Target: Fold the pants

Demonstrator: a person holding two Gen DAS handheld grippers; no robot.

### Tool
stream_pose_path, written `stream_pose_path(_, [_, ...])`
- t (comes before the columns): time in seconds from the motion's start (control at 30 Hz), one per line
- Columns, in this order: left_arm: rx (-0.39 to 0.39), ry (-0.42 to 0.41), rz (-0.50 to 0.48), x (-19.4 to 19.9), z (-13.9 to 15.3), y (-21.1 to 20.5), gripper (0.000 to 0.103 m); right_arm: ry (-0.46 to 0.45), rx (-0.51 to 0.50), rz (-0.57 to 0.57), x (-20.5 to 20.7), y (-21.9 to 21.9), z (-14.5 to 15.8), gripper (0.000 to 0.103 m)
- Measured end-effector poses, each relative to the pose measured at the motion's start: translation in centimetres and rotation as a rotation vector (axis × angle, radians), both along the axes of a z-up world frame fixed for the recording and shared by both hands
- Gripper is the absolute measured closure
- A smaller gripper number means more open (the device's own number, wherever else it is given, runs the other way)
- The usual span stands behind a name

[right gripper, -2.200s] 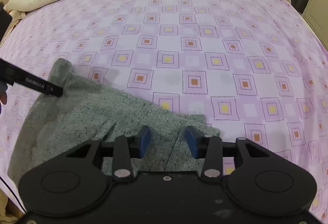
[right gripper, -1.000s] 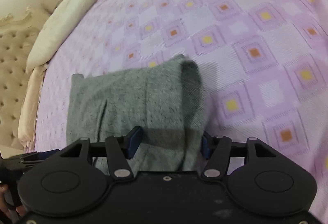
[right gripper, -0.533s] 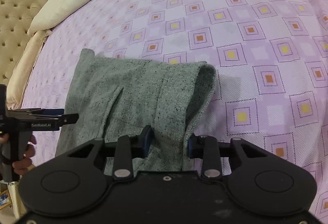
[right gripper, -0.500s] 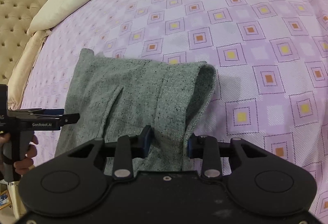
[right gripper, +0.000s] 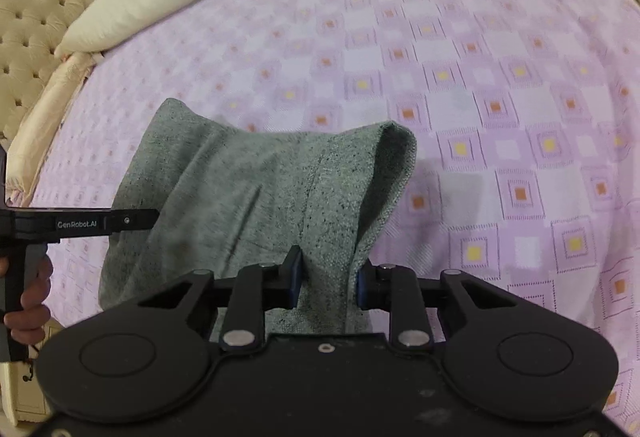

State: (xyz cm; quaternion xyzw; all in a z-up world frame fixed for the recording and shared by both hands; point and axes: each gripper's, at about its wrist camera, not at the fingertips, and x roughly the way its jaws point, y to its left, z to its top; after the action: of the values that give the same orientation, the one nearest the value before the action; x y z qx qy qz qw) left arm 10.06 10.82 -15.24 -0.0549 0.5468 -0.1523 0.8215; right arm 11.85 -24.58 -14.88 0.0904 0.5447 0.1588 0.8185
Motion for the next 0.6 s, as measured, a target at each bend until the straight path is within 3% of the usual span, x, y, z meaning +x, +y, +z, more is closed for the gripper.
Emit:
stream_pose_path(0.23, [0.03, -0.092, -0.014, 2.2, 6.5, 5.6, 0.078, -0.075, 0.037, 0.013, 3.2, 6.2, 4.7, 0.077])
stream_pose_path(0.43, [0.051, -0.115, 0.056, 1.8, 7.0, 6.7, 0.078, -0.113, 0.092, 0.05, 10.2, 14.7, 6.4, 0.077])
stream_pose_path(0.53, [0.061, -0.106, 0.081, 2.5, 6.0, 5.6, 0.077, -0.12, 0.087, 0.058, 13.8, 18.8, 6.0, 0.077])
stream_pose_path(0.6, [0.073, -0.08, 0.098, 4.3, 4.8, 7.0, 0.073, -0.103, 0.091, 0.04, 15.9, 20.8, 5.0, 0.077])
